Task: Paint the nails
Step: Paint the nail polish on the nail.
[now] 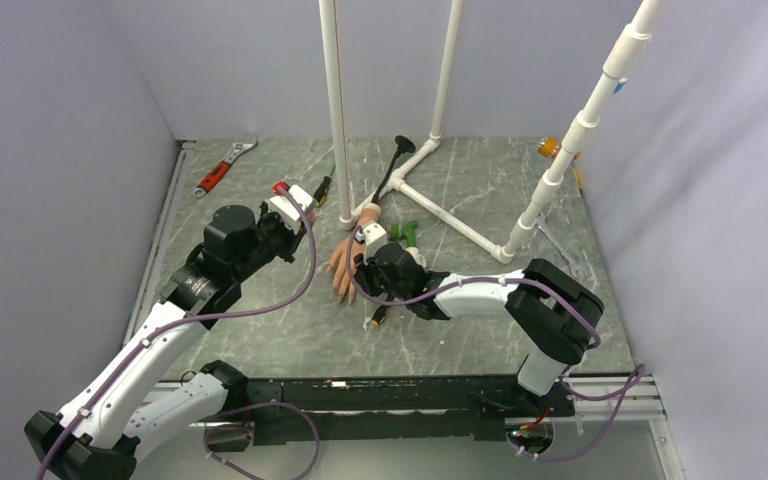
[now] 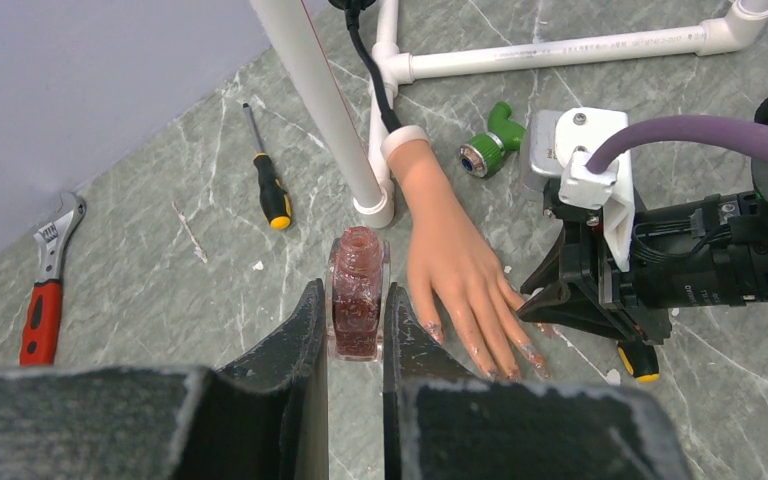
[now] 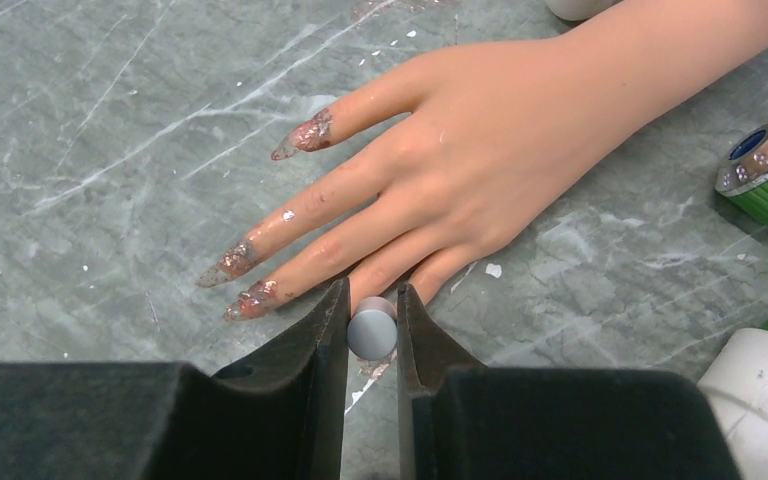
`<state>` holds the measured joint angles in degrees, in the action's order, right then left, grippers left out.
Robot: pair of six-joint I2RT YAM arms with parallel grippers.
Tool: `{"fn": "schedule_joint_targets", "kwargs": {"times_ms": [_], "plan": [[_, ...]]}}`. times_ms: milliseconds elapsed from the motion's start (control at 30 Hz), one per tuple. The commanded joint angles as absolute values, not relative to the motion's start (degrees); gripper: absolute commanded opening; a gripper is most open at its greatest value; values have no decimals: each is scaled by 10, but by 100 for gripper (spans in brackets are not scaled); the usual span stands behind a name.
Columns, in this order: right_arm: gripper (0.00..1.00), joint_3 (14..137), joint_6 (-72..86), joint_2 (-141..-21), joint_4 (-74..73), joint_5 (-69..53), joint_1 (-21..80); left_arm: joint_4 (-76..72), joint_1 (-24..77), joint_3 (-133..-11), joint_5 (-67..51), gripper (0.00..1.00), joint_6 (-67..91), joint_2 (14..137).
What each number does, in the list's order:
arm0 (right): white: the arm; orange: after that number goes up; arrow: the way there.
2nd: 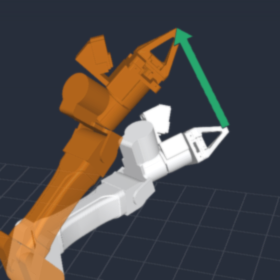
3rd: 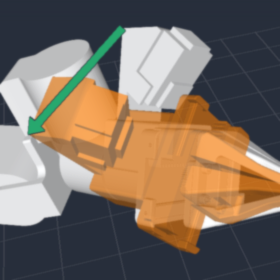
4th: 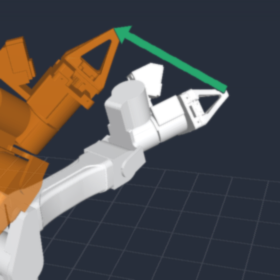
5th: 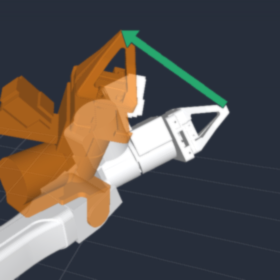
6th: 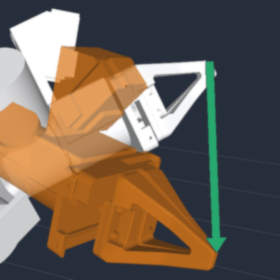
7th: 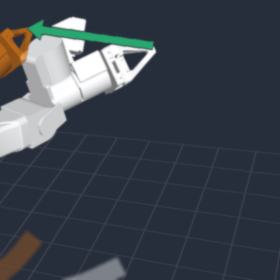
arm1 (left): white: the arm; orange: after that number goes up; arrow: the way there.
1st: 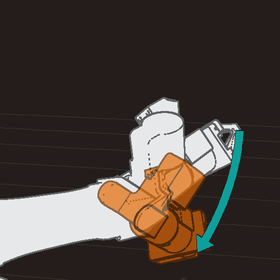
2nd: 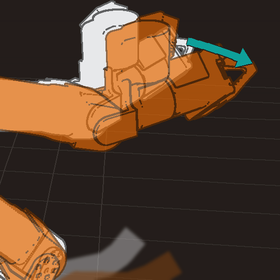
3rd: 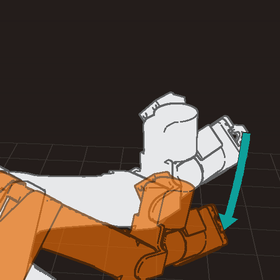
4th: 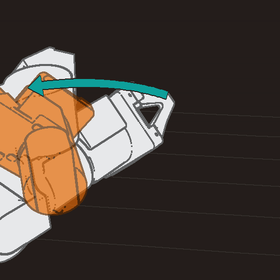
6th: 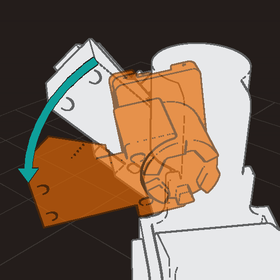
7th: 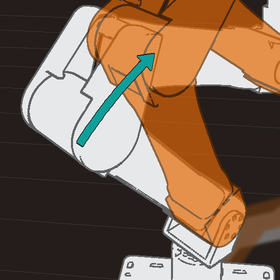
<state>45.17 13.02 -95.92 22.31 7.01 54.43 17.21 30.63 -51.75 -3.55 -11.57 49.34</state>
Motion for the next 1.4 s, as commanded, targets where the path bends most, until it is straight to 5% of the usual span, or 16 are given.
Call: {"fn": "schedule_joint_targets", "kwargs": {"times_ms": [0, 1367], "plan": [[0, 462, 127, -952, 224, 86, 542, 154, 307, -529, -29, 0, -124, 487], [0, 429, 169, -922, 202, 76, 557, 155, 308, -530, -31, 0, -123, 477]]}}
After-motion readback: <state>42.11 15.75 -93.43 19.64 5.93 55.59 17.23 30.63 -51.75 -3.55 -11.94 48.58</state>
